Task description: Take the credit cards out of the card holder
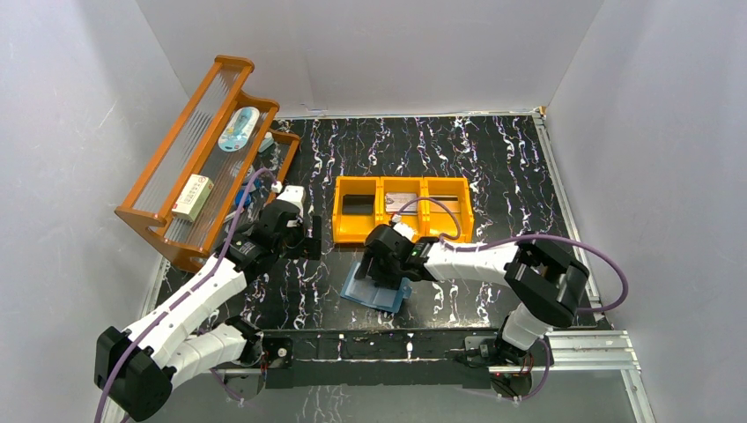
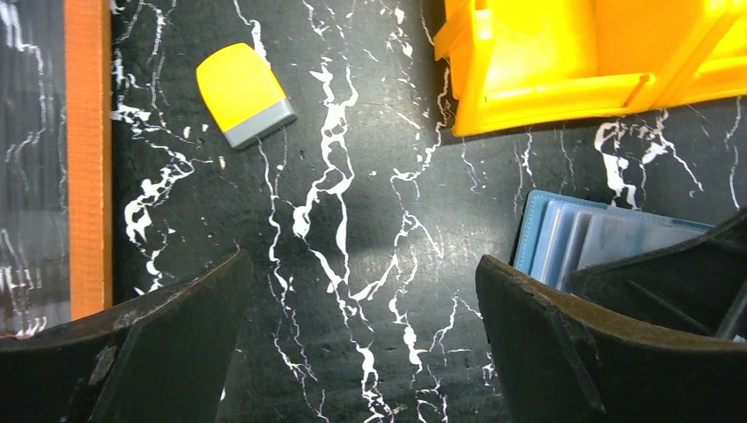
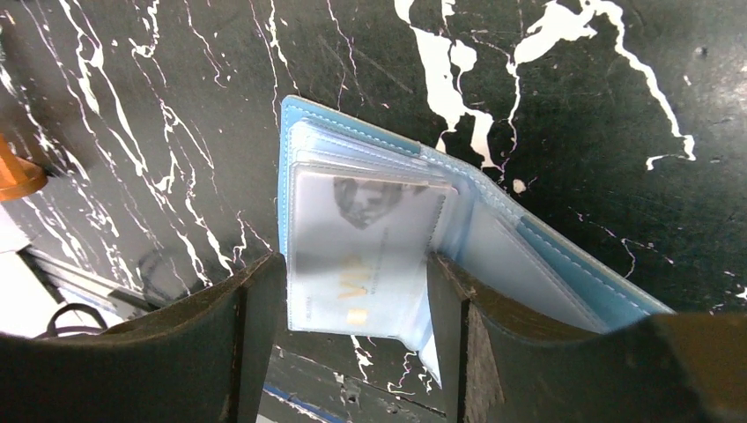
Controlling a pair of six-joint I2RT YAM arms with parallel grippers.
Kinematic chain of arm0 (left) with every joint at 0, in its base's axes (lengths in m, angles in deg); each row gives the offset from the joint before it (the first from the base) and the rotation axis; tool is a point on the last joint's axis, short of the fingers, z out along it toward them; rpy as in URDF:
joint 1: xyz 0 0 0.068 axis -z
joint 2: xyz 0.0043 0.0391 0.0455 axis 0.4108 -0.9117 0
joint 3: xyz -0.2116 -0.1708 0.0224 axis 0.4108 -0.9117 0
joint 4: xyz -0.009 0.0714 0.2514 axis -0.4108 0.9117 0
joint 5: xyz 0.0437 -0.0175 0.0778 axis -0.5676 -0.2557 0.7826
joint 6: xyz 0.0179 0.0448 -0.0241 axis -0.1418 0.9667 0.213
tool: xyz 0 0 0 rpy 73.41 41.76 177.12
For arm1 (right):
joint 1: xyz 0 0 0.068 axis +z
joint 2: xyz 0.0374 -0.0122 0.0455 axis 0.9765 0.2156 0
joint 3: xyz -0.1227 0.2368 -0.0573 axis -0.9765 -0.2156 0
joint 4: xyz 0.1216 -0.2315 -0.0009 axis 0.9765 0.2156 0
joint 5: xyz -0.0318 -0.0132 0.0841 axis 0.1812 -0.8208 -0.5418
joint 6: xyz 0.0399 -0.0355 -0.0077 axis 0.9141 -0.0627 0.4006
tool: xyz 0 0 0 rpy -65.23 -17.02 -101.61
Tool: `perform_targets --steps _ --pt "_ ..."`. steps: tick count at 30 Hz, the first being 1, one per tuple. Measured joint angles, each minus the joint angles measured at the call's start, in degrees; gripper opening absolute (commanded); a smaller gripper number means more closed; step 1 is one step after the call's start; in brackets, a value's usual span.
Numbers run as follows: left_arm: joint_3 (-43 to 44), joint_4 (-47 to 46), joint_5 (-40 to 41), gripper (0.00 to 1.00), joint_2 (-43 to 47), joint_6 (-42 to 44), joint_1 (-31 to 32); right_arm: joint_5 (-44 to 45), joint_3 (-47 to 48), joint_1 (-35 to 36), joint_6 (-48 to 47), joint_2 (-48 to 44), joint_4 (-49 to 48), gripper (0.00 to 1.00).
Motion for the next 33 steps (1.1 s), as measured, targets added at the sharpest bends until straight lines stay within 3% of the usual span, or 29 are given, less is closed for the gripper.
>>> perform_targets --steps 5,19,27,33 --pt "-0.26 -1.07 -6.49 0.91 -0.11 -0.57 0.0 -1.51 -4.66 -1.11 1.86 -2.47 -5.44 0.68" --pt "-3.43 -9.38 -38.07 0.61 -9.11 -7.82 0.0 -4.74 -9.44 -3.13 4.74 -4.33 -11.72 0.66" --pt "-6.54 -12.92 -45.94 0.48 -11.47 -11.26 0.02 -5.27 -10.84 -3.56 6.19 -4.81 -13.66 0.66" --pt "-8.35 -16.2 -49.75 0.44 -13.42 -12.7 0.13 -5.64 -10.93 -3.78 6.6 -4.81 -13.77 0.66"
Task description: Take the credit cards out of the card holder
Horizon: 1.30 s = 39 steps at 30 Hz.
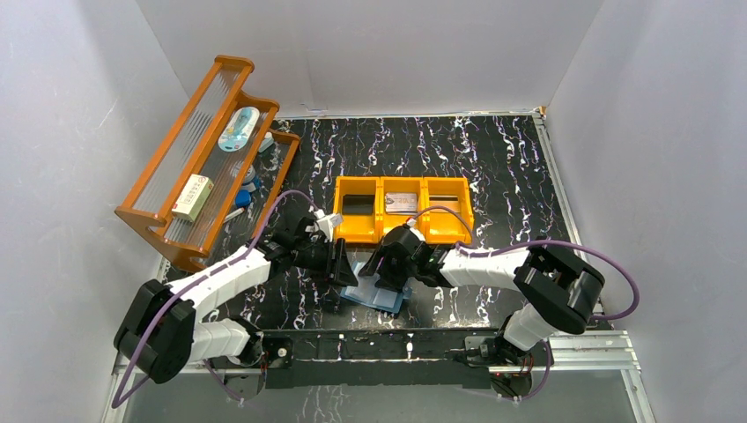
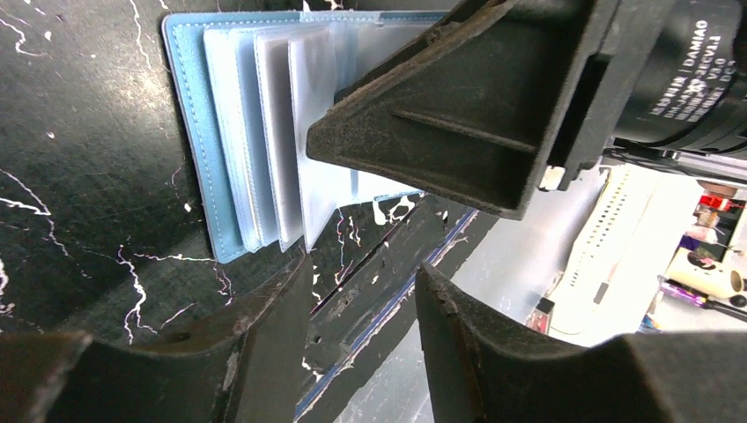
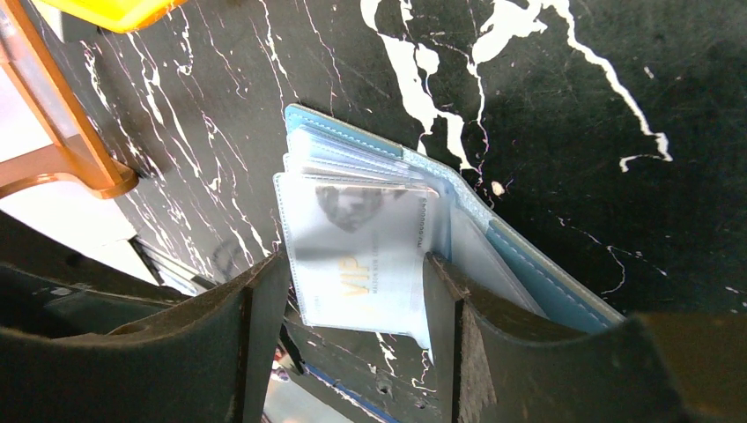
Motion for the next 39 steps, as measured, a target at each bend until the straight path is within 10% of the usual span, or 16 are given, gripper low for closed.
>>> perform_targets --steps 39 --pt "-0.85 -3.74 7.63 0.43 -0.59 -3.41 3.65 -1.07 0.0 -0.57 0.02 0.15 -0.02 0.67"
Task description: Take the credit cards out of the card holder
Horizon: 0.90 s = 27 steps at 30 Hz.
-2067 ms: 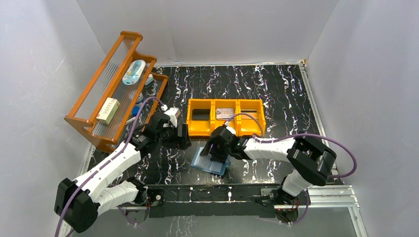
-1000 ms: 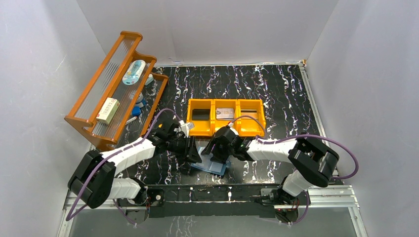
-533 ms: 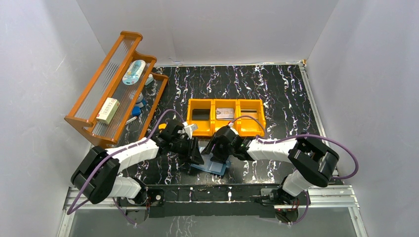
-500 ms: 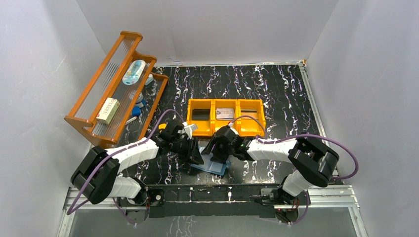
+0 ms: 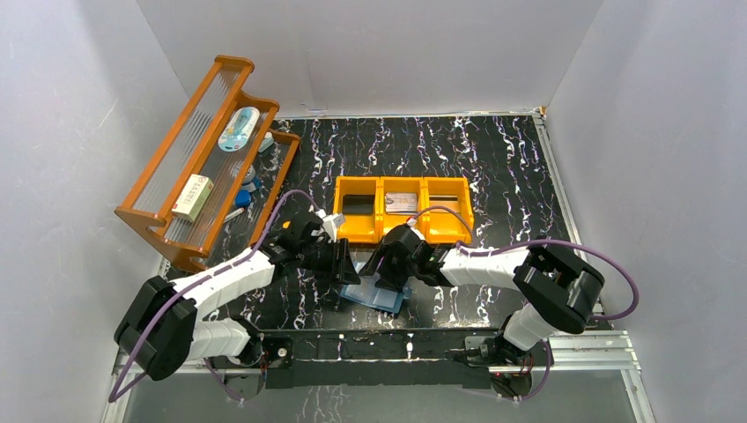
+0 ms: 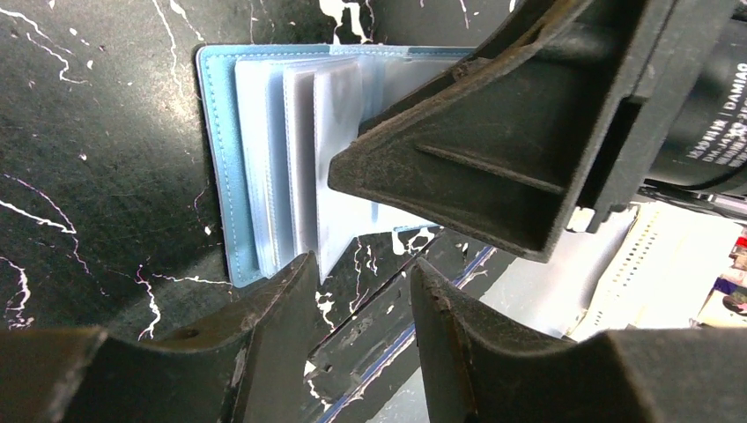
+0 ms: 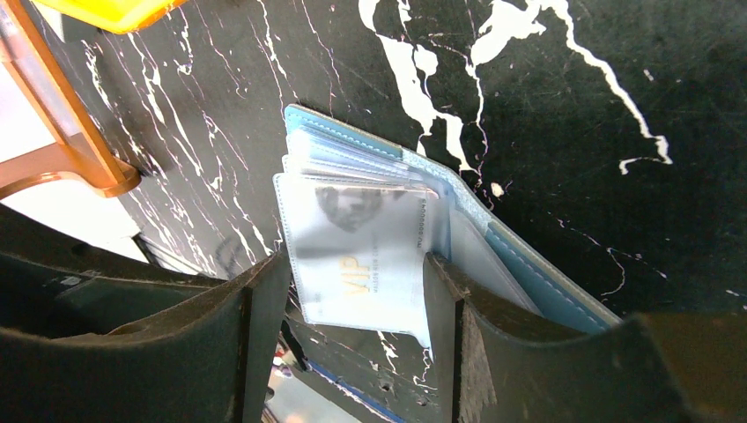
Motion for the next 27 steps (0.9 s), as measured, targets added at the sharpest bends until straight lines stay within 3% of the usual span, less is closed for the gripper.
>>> perform_targets --steps 19,27 --pt "-1.03 -2.73 -2.05 0.45 -4.09 -0.31 0.0 -0.28 1.03 -0.11 -0.81 0.37 1.33 0.68" --pt "-1.01 -2.73 -2.23 0.41 -6.01 0.39 0.0 -0.48 1.03 -0.11 -1.09 0.48 1.16 0.69"
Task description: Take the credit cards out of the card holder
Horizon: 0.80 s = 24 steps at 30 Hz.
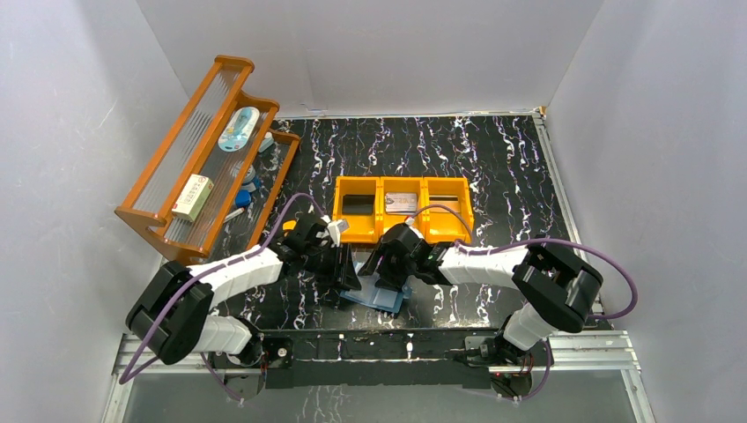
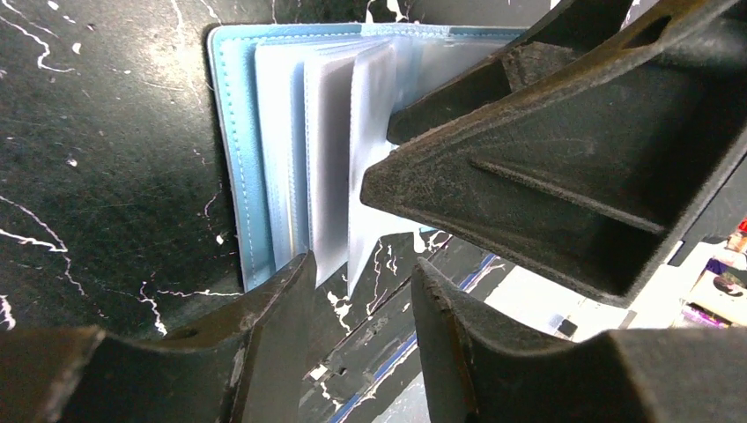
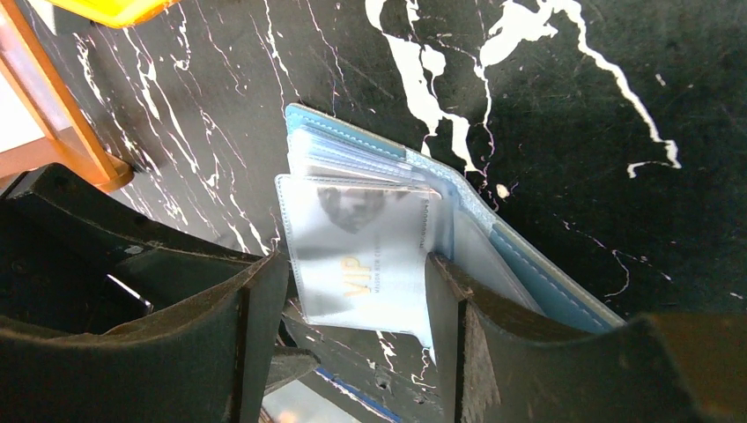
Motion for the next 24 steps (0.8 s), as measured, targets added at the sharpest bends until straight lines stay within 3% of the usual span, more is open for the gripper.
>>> perform_targets --steps 12,24 --pt "1.7 1.64 -0.96 0.4 0.33 1.38 2.25 -0.11 0.15 -0.02 -0.26 0.02 0.07 0.69" --pt "2.25 2.78 1.9 0.51 0.17 0.17 3.93 -0.26 0.15 -0.07 -0.26 0.13 -0.17 0.69"
